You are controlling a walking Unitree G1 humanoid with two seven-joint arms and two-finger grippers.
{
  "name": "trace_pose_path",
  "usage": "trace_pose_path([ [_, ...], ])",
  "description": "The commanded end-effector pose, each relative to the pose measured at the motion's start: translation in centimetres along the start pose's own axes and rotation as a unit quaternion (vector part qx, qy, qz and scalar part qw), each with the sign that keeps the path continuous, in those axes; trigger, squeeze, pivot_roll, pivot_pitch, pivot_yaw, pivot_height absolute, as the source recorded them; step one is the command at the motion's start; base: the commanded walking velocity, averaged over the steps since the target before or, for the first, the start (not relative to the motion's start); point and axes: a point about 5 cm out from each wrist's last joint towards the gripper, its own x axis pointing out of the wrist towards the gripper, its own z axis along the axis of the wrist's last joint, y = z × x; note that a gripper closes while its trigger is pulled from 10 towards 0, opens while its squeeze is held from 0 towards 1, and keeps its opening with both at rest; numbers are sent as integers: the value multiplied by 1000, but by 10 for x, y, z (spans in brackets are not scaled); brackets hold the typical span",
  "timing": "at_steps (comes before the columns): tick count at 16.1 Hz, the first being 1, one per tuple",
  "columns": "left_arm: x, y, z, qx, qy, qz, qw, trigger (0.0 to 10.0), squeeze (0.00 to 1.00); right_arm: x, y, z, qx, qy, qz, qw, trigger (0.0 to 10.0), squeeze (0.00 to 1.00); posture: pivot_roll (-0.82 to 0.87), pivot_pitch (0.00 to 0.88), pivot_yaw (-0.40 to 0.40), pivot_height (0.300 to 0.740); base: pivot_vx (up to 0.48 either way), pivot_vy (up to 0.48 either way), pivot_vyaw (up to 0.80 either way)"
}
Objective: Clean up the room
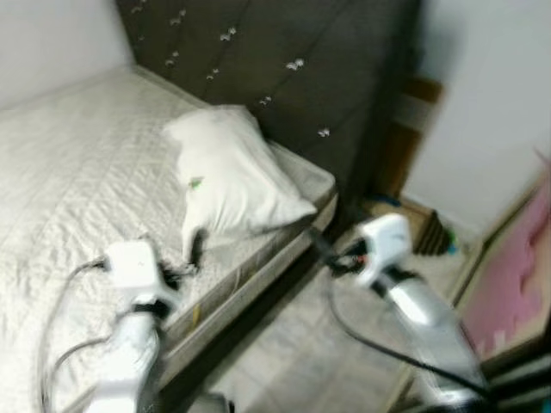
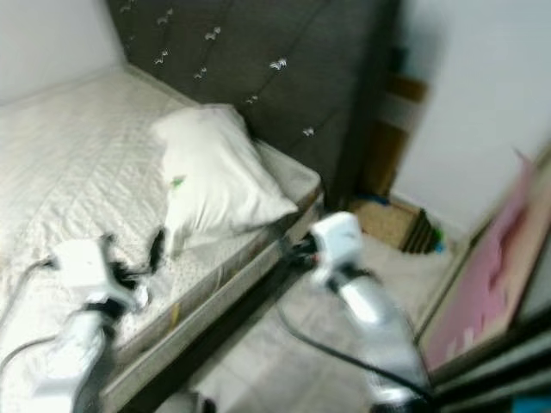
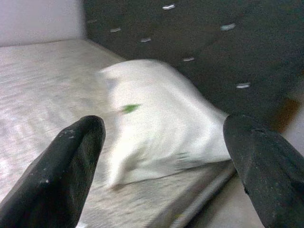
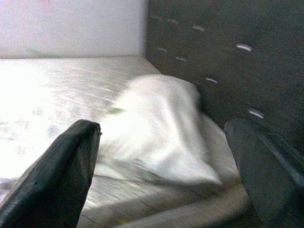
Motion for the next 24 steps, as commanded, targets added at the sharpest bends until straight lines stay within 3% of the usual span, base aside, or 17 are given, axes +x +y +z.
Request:
trace_pose_path([
  [1, 2, -6, 5, -5, -16, -3, 1000, 10000, 0, -8, -7, -3, -6, 10, -10, 1000, 10000, 0, 23, 10, -17, 740, 0, 0, 788],
  [6, 4, -8, 8, 15, -26, -14, 999, 10000, 0, -7, -7, -4, -10, 11, -11, 1000, 10000, 0, 22, 11, -23, 740, 0, 0, 788],
  [14, 3, -6, 11, 12, -40, -24, 999, 10000, 0, -5, -8, -6, -9, 11, -15, 1000, 10000, 0, 27, 14, -28, 740, 30, 0, 780],
  [24, 3, -9, 10, 11, -43, -30, 999, 10000, 0, 0, -13, -3, -6, 5, -22, 1000, 10000, 0, 22, 17, -25, 740, 376, 0, 0],
])
